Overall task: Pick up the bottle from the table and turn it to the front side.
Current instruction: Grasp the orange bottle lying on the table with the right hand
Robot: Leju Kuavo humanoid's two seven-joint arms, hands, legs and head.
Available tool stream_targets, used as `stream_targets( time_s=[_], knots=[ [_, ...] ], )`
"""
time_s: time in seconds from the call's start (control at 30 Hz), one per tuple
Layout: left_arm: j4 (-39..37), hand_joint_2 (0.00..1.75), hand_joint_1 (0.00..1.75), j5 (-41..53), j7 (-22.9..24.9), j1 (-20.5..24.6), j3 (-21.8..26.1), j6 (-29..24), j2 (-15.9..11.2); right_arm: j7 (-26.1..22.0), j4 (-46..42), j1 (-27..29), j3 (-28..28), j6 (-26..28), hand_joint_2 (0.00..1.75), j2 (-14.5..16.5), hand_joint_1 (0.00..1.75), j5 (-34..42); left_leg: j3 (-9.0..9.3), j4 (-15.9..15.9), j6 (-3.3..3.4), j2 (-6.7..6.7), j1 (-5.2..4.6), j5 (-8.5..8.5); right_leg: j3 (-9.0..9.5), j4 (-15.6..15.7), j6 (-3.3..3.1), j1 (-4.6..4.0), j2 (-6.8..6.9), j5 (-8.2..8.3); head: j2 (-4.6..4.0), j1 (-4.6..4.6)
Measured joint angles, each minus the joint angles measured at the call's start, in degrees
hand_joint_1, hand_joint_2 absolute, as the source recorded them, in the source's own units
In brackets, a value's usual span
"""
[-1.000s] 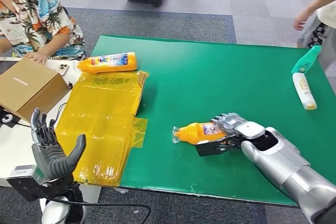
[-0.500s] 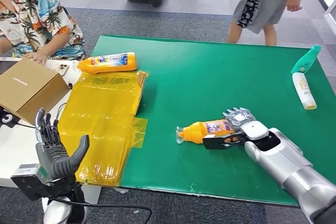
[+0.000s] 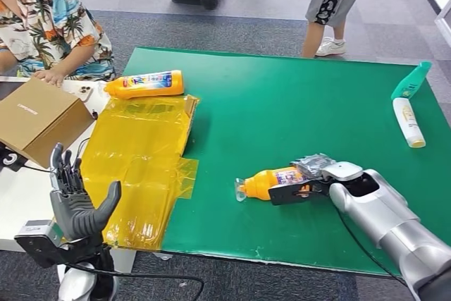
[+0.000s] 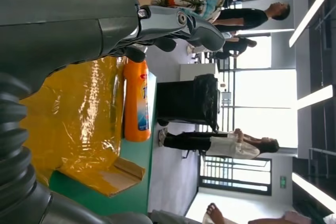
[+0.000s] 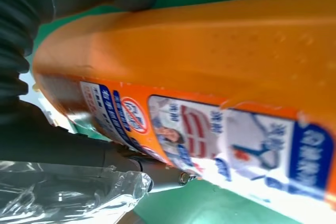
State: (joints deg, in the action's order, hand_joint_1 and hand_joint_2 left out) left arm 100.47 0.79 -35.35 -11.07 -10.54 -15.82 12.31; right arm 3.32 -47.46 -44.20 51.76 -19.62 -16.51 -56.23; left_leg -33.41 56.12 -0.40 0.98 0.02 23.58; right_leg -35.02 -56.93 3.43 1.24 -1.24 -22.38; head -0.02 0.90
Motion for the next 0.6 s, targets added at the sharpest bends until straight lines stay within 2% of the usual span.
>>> stream_targets(
  time_s=[0.2,0.4,0.5,0.6],
  knots=[
    [-0.9,1.75,0.0,-0.3,-0.4,0.6,-0.2,0.1,-0.2,-1.5,0.4,-0.8,0.0,-0.5,1.75,-1.6,1.75,2.4,0.01,0.0,0.0,-0.01,0.0,-0.01,0.01,0.0,0.0,0.0,0.0,0.01,0.0,0.01],
    [-1.3,1.75,0.0,-0.8,-0.7,0.7,-0.4,-0.2,-0.4,-0.9,0.6,-0.8,0.6,2.1,1.75,-2.4,1.75,4.4,0.0,0.0,0.0,-0.01,0.01,-0.01,0.01,0.0,0.0,0.0,-0.01,0.01,0.0,0.01],
    [-1.3,1.75,0.0,-0.7,-0.8,0.7,-0.5,0.0,-0.5,-1.5,0.6,-0.7,0.9,5.7,1.75,-2.4,1.75,5.5,-0.01,0.0,0.0,0.0,0.01,-0.01,0.01,0.0,0.0,0.0,0.0,0.01,0.01,0.01],
    [-1.3,1.75,0.0,-0.3,-0.8,0.7,-0.4,0.3,-0.5,-2.7,0.0,0.0,0.8,12.4,1.75,-2.1,1.75,5.9,-0.02,0.0,0.0,0.0,0.02,-0.01,0.01,0.0,0.0,-0.01,0.0,0.0,0.0,0.0]
  ],
)
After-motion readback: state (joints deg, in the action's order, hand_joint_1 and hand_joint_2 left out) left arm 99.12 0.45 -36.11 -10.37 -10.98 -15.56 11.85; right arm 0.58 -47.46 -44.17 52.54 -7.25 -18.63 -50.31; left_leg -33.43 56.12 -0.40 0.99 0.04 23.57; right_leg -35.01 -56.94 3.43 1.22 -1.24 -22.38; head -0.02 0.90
